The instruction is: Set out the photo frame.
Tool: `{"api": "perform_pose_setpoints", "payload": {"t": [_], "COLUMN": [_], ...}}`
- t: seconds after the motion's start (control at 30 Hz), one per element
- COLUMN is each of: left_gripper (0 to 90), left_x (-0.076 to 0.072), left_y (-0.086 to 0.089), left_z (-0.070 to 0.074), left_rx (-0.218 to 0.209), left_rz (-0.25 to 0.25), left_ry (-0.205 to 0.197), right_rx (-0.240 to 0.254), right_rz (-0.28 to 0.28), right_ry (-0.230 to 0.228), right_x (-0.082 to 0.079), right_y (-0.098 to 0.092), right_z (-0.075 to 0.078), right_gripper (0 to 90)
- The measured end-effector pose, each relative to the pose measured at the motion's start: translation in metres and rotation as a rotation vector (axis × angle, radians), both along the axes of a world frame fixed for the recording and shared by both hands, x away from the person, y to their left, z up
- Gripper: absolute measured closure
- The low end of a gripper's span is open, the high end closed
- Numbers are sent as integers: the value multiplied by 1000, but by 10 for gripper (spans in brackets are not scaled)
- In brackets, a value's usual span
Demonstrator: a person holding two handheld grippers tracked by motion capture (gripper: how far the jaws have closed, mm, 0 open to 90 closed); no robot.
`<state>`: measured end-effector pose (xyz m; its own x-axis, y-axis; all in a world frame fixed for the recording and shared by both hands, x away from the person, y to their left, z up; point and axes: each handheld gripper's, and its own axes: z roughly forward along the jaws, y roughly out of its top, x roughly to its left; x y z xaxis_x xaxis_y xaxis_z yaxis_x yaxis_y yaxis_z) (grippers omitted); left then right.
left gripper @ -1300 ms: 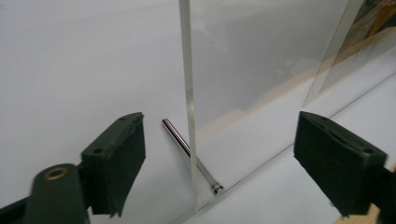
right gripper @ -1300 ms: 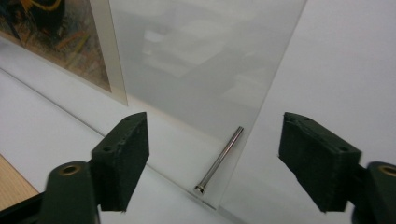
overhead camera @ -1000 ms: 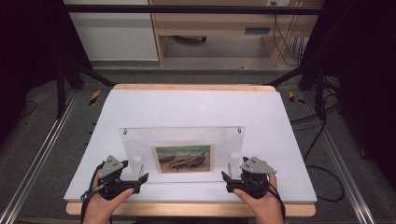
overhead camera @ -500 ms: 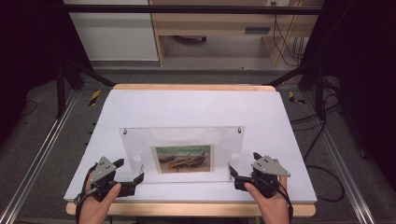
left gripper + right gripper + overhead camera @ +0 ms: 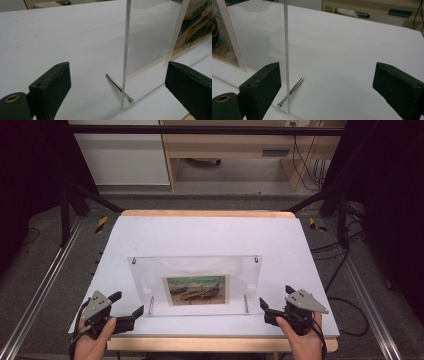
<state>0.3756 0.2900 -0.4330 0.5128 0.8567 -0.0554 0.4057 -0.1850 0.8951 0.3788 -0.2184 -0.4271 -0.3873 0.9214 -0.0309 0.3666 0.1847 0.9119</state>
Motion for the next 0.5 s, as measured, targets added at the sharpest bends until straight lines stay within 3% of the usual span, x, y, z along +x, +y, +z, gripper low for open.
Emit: {"api": "perform_pose_setpoints", "payload": {"t": [0.5], "left_gripper": [67], "left_x": [0], "left_y": [25], "left_z": [1], "left_rx": [34], "left_rz": [72], "left_ry": [-16], "right_rx": [-19], "right_rz": [-49], "right_ry": [26], "right_x": [-3], "right_y": [-19], "right_z": [-4], "right_gripper": [84]}}
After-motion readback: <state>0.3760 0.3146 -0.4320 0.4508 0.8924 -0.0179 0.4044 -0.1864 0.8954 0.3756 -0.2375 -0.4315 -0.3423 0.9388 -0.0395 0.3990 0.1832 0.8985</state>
